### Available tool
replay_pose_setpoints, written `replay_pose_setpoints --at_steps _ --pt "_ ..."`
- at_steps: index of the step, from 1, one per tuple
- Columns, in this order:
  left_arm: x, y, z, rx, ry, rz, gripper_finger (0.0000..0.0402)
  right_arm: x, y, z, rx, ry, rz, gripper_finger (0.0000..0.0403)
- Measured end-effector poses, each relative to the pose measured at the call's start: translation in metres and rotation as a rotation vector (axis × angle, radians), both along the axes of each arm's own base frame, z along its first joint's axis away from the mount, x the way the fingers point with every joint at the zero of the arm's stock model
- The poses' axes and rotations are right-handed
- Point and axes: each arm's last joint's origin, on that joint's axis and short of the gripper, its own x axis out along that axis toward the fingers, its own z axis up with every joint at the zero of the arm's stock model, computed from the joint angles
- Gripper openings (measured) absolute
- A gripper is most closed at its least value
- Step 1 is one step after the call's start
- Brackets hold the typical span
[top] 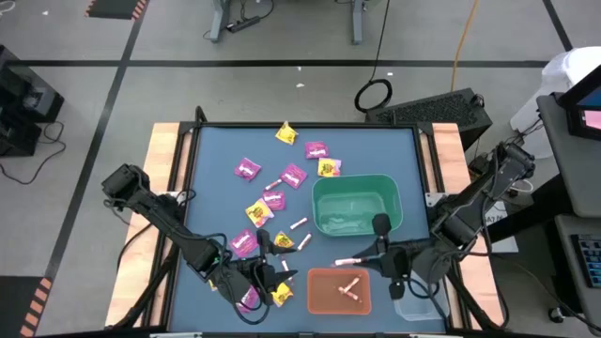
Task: Sort candy
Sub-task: Put the white candy into the orange bin
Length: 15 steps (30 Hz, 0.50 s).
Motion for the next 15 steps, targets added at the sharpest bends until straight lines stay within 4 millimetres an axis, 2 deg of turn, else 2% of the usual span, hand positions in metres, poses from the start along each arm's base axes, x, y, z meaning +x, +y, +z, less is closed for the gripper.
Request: replay_pose_setpoints --at_steps 8,15 --pt "-0.0002 0.0002 -0.0005 -0.017 0.001 0.007 0.0271 -0.0013 -0.0007 -0.0025 -0.096 0.017 0.039 0.0041" --pt "0.0011 0.0022 -0.0008 -0.018 0.003 0.014 0.0271 -0.0018 0.0004 -0.0037 0.142 0.045 -0.076 0.0041"
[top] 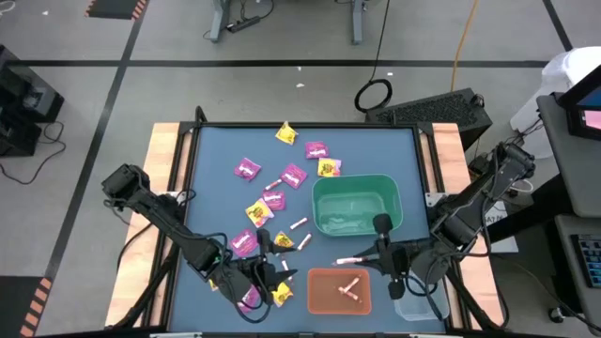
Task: Sort candy
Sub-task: Put the white candy into the orange bin
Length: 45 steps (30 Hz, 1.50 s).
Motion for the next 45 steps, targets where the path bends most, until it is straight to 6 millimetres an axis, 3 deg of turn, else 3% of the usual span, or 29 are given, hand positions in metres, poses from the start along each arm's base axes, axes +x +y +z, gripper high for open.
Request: replay_pose_setpoints --at_steps 5,14,20,35,40,45 --pt "0.001 0.002 0.0 -0.017 -0.004 0.013 0.0271 0.006 0.012 -0.014 0.104 0.06 -0.039 0.0047" --pt "0.003 0.004 0.0 -0.032 -0.003 0.013 0.0271 0.031 0.042 -0.074 0.168 0.258 -0.108 0.0055" --pt "0.003 0.004 0.0 -0.05 -0.004 0.021 0.0271 0.042 0.053 -0.1 0.166 0.327 -0.102 0.0052" --pt "0.005 0.015 -0.012 -0.086 0.026 0.074 0.0271 0.067 0.048 -0.143 0.192 0.465 -0.161 0.0052" --pt "0.006 0.021 -0.018 -0.108 0.071 0.081 0.0271 0.069 0.046 -0.145 0.211 0.479 -0.172 0.0059" --pt "0.003 0.023 -0.025 -0.138 0.169 0.018 0.0271 0.069 0.047 -0.145 0.226 0.491 -0.171 0.0092"
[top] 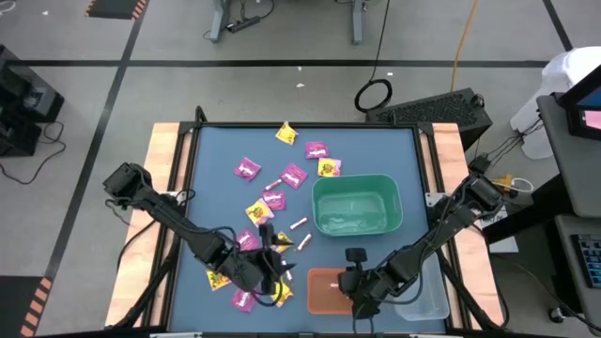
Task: Sort candy
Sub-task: Put the white candy into the orange bin
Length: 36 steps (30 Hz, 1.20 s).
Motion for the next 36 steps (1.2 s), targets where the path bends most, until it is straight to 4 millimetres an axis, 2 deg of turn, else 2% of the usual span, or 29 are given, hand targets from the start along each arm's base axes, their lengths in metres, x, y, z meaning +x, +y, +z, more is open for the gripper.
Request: replay_pose_setpoints --at_steps 6,11,14,20,30,36 --pt "-0.007 -0.001 -0.01 -0.042 0.163 -0.126 0.0271 0.0 0.0 0.0 0.013 0.011 0.009 0.0135" --pt "-0.012 0.003 -0.015 0.065 0.252 -0.181 0.0271 -0.001 0.0 0.004 0.01 0.0 0.027 0.016" --pt "-0.013 0.003 -0.017 0.086 0.274 -0.198 0.0271 -0.003 -0.001 0.011 0.018 -0.015 0.036 0.0168" --pt "-0.006 0.005 -0.02 0.021 0.284 -0.24 0.0266 -0.007 -0.002 0.025 0.068 -0.026 0.082 0.0169" --pt "0.015 0.016 -0.066 0.004 0.383 -0.296 0.0201 -0.008 -0.002 0.029 0.086 -0.025 0.109 0.0169" --pt "0.017 0.025 -0.08 -0.028 0.409 -0.311 0.0176 -0.008 -0.002 0.029 0.078 -0.029 0.112 0.0169"
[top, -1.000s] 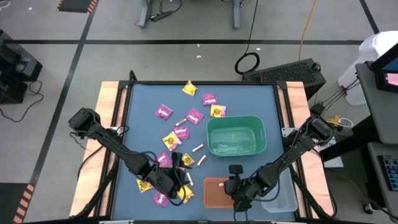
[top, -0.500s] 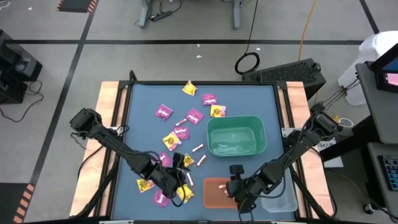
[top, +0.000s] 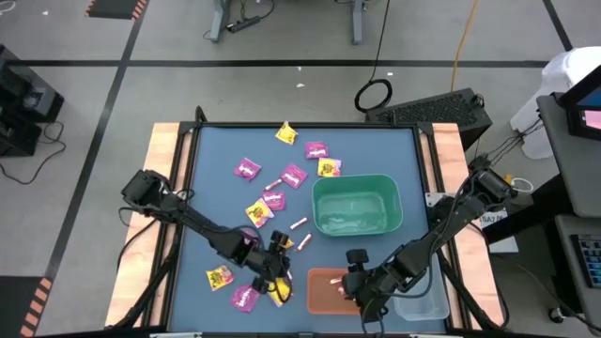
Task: Sort candy
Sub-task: Put the white candy into the orange bin
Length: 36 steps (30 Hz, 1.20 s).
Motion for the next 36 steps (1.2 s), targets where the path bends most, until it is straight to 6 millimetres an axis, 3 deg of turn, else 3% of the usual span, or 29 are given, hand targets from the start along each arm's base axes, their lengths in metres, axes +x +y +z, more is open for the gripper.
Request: replay_pose_setpoints --at_steps 13,19,27,31,36 --pt "-0.001 0.018 -0.017 -0.085 0.003 -0.155 0.0173 0.001 0.0 0.0 0.016 -0.003 -0.023 0.0169" --pt "0.001 0.027 -0.02 -0.089 0.023 -0.16 0.0172 0.001 0.0 0.001 0.016 -0.004 -0.023 0.0169" --pt "0.007 0.034 -0.038 -0.131 0.082 -0.192 0.0171 0.001 0.001 0.001 0.021 -0.009 -0.023 0.0169" --pt "0.008 0.035 -0.041 -0.134 0.085 -0.19 0.0146 0.001 0.001 0.001 0.021 -0.009 -0.023 0.0169" --pt "0.007 0.034 -0.035 -0.144 0.073 -0.199 0.0079 0.001 0.001 0.001 0.021 -0.009 -0.022 0.0169"
